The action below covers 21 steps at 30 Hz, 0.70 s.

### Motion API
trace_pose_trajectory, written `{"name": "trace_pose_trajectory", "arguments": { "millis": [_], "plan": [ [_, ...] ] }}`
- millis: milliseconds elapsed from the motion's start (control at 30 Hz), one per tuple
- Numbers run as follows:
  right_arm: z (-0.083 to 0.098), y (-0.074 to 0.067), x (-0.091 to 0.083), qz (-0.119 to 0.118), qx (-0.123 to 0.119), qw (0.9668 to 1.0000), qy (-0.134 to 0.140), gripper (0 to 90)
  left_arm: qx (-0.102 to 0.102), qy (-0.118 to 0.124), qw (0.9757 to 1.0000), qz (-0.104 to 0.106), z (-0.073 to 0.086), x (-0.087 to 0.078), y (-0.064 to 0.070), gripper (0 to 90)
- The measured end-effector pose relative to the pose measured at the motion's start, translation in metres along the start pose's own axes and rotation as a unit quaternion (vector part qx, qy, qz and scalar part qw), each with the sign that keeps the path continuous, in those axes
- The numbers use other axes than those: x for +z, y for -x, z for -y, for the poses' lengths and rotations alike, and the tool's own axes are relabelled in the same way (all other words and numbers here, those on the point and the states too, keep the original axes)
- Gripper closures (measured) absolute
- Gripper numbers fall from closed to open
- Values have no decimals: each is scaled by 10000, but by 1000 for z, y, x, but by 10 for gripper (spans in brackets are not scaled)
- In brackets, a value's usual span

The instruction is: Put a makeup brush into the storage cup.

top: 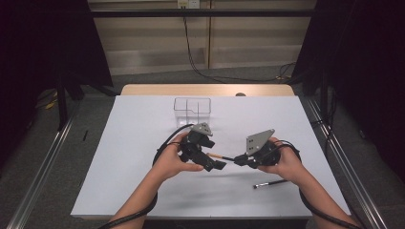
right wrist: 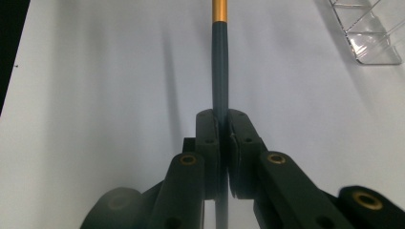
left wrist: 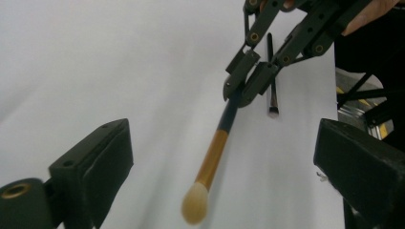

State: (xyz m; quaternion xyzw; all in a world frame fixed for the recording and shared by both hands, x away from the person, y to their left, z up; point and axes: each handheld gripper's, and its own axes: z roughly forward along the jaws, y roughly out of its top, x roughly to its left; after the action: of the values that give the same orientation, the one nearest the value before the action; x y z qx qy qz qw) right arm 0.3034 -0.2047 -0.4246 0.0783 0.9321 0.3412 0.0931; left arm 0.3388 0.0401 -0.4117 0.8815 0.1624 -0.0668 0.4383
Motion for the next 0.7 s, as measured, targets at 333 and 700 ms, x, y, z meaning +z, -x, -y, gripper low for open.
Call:
{"name": "trace_pose_trajectory", "arguments": {
  "millis": [333, 700],
  "plan": [
    [0, -1, 2, -35, 121, 9999, 114, 846, -113, 442, 9989, 110, 7, -7, -4, 11],
    [0, -1, 3, -23, 336, 9987, 382, 845, -29, 1228, 9924, 24, 13, -14, -4, 11]
  ]
}}
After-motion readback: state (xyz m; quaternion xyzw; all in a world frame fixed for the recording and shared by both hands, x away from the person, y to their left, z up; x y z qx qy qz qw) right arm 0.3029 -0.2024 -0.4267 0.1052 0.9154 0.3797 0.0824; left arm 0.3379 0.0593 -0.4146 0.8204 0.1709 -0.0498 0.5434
